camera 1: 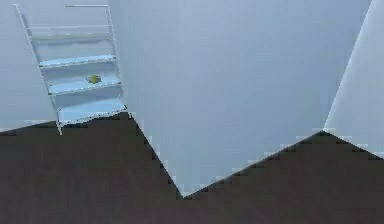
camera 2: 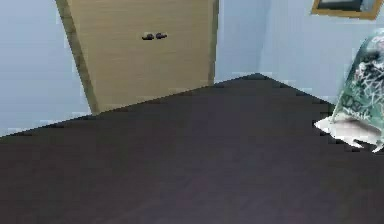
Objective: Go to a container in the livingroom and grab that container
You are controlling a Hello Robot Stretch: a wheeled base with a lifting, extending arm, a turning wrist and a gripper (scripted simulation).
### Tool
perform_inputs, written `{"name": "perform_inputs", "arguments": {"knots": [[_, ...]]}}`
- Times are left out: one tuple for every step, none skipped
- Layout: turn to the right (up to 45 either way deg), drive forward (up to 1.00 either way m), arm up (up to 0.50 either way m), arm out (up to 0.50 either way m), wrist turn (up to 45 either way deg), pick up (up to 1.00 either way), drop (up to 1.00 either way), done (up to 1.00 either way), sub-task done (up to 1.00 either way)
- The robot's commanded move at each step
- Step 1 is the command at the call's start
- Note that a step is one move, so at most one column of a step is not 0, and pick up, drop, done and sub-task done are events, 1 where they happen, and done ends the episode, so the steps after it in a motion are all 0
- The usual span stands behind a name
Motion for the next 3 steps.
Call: {"name": "perform_inputs", "arguments": {"knots": [[-45.0, 0.0, 0.0, 0.0, 0.0, 0.0, 0.0, 0.0, 0.0], [-24.0, 0.0, 0.0, 0.0, 0.0, 0.0, 0.0, 0.0, 0.0], [0.0, 1.0, 0.0, 0.0, 0.0, 0.0, 0.0, 0.0, 0.0]]}}
